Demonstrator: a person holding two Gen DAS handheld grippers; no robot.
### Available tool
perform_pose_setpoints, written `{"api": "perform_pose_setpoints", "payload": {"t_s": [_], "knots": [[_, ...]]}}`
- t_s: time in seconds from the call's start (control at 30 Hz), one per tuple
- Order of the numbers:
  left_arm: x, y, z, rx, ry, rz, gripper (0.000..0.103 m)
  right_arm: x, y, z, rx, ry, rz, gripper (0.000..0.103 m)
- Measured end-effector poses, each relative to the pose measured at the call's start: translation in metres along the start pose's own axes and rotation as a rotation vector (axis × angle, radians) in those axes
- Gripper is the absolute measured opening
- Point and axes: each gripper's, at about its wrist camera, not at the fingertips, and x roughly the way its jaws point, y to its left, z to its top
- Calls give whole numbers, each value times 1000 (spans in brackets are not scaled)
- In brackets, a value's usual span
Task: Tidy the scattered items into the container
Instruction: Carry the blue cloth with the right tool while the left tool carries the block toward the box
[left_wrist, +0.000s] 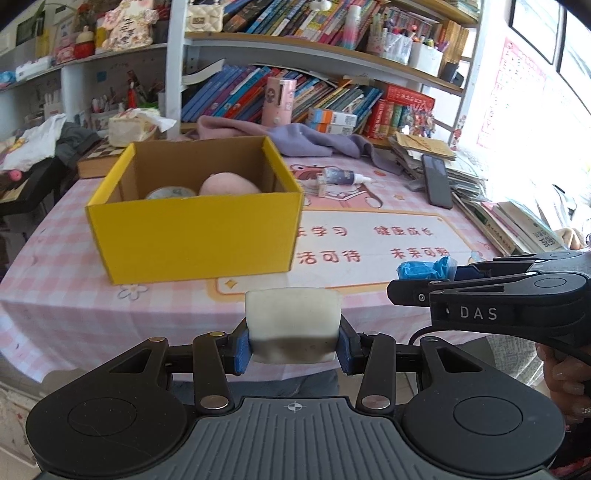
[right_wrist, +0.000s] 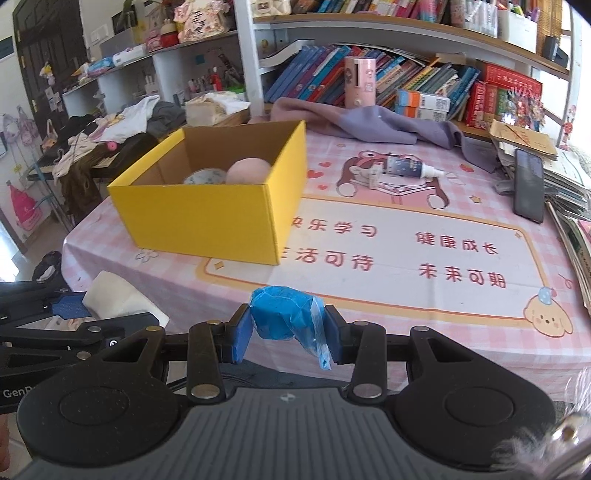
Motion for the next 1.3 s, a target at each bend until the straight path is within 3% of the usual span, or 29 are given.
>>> {"api": "perform_pose_setpoints", "payload": {"t_s": [0.4, 0.73, 1.13, 1.3], "knots": [[-19, 29, -7, -35, -22, 50, 43, 6, 43, 1, -77, 7, 66, 39], [-23, 46, 5, -47, -55, 114, 43, 20, 66, 21, -151, -29, 135, 39], [6, 65, 76, 31, -158, 161, 43, 59, 64, 92, -217, -185, 144, 39], [44, 78, 112, 83, -116, 194, 43, 96, 62, 127, -257, -155, 149, 39]]}}
